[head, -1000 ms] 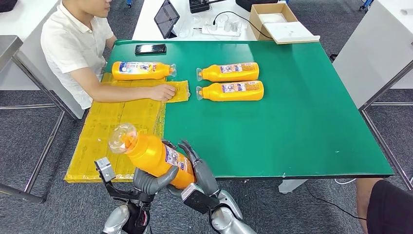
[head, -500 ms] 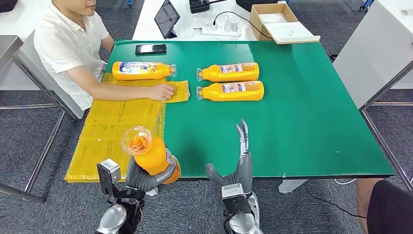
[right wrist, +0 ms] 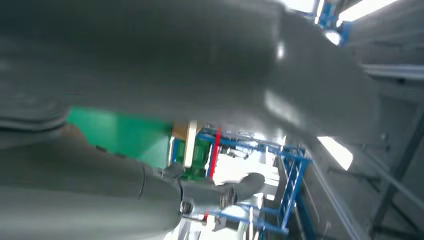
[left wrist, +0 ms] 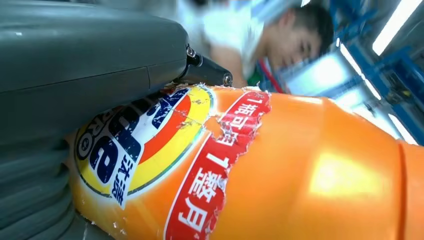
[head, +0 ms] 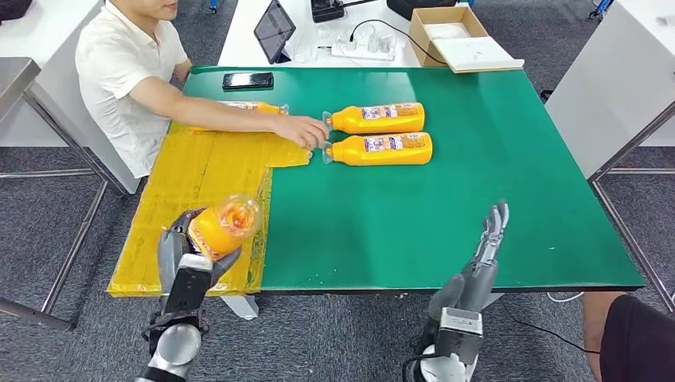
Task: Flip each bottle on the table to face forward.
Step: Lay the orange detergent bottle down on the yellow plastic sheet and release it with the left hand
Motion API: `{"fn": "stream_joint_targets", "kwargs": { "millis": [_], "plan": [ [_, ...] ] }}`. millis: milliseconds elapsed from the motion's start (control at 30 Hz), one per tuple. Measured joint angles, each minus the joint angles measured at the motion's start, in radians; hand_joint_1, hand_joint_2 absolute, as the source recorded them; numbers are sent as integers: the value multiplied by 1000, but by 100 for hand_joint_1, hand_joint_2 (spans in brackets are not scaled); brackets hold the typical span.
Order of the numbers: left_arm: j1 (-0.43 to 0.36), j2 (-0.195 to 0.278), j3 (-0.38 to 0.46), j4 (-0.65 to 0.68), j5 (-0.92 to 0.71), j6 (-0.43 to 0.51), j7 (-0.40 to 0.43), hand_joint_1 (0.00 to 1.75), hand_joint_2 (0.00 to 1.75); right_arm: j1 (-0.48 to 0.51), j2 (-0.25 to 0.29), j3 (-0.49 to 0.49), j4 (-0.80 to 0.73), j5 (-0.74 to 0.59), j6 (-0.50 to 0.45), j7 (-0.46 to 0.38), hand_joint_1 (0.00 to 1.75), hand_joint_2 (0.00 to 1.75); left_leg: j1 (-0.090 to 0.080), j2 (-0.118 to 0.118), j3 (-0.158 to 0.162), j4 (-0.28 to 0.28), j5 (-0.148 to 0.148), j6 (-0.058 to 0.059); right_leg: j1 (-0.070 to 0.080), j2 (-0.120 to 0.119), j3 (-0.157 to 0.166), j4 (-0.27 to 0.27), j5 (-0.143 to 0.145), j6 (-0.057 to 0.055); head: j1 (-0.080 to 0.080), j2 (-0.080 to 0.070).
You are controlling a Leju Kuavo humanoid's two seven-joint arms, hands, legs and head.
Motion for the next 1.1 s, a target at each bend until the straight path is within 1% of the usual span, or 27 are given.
{"fn": "stream_joint_targets", "kwargs": {
  "millis": [67, 133, 200, 267, 333, 400, 500, 667, 700, 800, 833, 900, 1033, 1100],
  "plan": [
    [-44, 6, 15, 56, -90, 39, 32, 175, 175, -1, 4, -11, -1, -1, 10, 0, 0, 0, 0, 0, 1, 0, 0, 0, 0, 0, 0, 0, 0, 0, 0, 0],
    [-80, 11, 25, 108, -141, 54, 56, 175, 175, -1, 8, -18, -1, -2, 16, 0, 0, 0, 0, 0, 1, 0, 0, 0, 0, 0, 0, 0, 0, 0, 0, 0],
    [-122, 18, 31, 172, -218, 58, 101, 175, 175, -3, 11, -22, 0, -5, 27, 0, 0, 0, 0, 0, 1, 0, 0, 0, 0, 0, 0, 0, 0, 0, 0, 0],
    [-179, 30, 35, 263, -327, 37, 169, 175, 175, -10, 13, -25, 5, -7, 42, 0, 0, 0, 0, 0, 1, 0, 1, 0, 0, 0, 0, 0, 0, 0, 0, 0],
    [-241, 45, 34, 369, -431, -15, 243, 175, 175, -17, 15, -27, 15, -6, 58, 0, 0, 0, 0, 0, 1, 0, 1, 0, 0, 0, 0, 0, 0, 0, 0, 0],
    [-294, 58, 28, 470, -507, -73, 296, 175, 175, -22, 15, -31, 29, -4, 73, 1, 0, 0, 0, 0, 1, 0, 1, 0, 0, 0, 0, 0, 0, 0, 0, 0],
    [-350, 68, 17, 582, -535, -147, 310, 175, 175, -25, 15, -42, 49, -3, 89, 1, 0, 0, 0, 0, 1, 0, 1, 0, 0, 0, 1, 1, 0, 0, 0, 0],
    [-412, 75, 7, 680, -534, -207, 305, 175, 175, -29, 15, -57, 73, -5, 104, 1, 0, 0, 0, -1, 1, 0, 0, 0, -1, 0, 2, 0, 0, 0, 0, 0],
    [-421, 77, 4, 692, -535, -227, 304, 141, 175, -30, 15, -60, 78, -6, 110, 1, 0, 0, 0, -1, 2, 0, 0, 0, -1, 0, 2, 0, 0, 0, 0, 0],
    [-450, 85, -6, 726, -535, -297, 300, 10, 175, -37, 15, -73, 97, -9, 128, 1, 0, 0, 0, -1, 5, 0, 0, 0, -1, 0, 5, 0, 0, 0, 0, 0],
    [-458, 88, -8, 735, -530, -315, 294, 0, 175, -41, 16, -77, 105, -10, 133, 1, 0, 0, 0, -1, 6, 0, 0, 0, 0, 0, 7, 0, 0, 0, 0, 0],
    [-468, 94, -8, 747, -505, -348, 267, 0, 175, -47, 18, -84, 120, -14, 143, 1, 0, 0, 0, -1, 8, 0, 0, 0, 0, 0, 8, 1, 0, 0, 0, 0],
    [-470, 101, -7, 748, -425, -423, 185, 0, 0, -51, 21, -97, 145, -26, 157, 1, 0, 0, 1, -3, 9, 0, 1, 0, 0, -1, 10, 1, 0, 0, 0, 0],
    [-470, 107, -6, 737, -374, -480, 136, 0, 0, -53, 21, -102, 154, -33, 161, 1, 0, 0, 0, -6, 10, 0, 1, 0, 0, -3, 12, 1, -1, 0, 0, 0]
  ]
}}
